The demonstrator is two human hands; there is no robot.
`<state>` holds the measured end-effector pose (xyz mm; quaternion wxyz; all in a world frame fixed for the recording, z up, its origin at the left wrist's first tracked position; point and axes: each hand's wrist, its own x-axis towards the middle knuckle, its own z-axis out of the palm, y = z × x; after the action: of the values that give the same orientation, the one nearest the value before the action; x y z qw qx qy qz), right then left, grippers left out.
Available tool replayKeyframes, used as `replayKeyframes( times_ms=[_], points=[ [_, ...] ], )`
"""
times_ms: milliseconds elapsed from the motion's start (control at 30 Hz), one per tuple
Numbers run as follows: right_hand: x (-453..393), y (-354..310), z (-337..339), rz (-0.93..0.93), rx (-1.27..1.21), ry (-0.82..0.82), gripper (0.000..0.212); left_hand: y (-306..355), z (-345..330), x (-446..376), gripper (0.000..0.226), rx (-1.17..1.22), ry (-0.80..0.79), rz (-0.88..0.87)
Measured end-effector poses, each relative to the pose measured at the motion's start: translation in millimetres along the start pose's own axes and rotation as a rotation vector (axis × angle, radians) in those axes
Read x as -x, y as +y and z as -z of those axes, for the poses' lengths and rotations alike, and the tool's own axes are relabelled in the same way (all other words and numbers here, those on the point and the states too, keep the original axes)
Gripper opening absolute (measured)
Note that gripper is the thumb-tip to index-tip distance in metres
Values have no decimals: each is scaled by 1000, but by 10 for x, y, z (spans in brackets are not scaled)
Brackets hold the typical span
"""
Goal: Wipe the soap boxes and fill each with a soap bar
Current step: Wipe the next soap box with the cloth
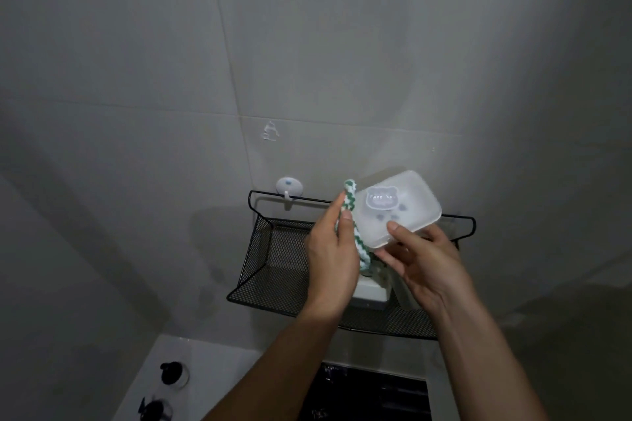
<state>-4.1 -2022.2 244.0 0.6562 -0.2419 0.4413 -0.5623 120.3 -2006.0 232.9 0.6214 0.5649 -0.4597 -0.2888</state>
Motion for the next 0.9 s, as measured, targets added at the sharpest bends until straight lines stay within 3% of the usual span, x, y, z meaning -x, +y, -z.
replayKeyframes(
  times_ms=[133, 367, 500, 600, 733, 900],
  points=[
    [-10, 33, -34, 38, -17, 19, 42, -62, -77, 147, 42, 37, 7, 13],
    [3, 163, -58, 43, 51, 1, 53, -138, -30, -31, 47, 323, 11, 185],
    [3, 111, 10, -22, 51, -29, 39, -159, 97, -165, 48, 422, -47, 221],
    [-49, -27, 175, -20, 64, -36, 48, -149, 260, -275, 47, 338, -160, 175],
    [-54, -151, 271, 25, 294, -186, 61, -96, 438, -445, 47, 149, -278, 125],
    [-51, -186, 233, 77, 288, -218, 59, 16, 488, -557, 39, 28, -387, 44]
  ],
)
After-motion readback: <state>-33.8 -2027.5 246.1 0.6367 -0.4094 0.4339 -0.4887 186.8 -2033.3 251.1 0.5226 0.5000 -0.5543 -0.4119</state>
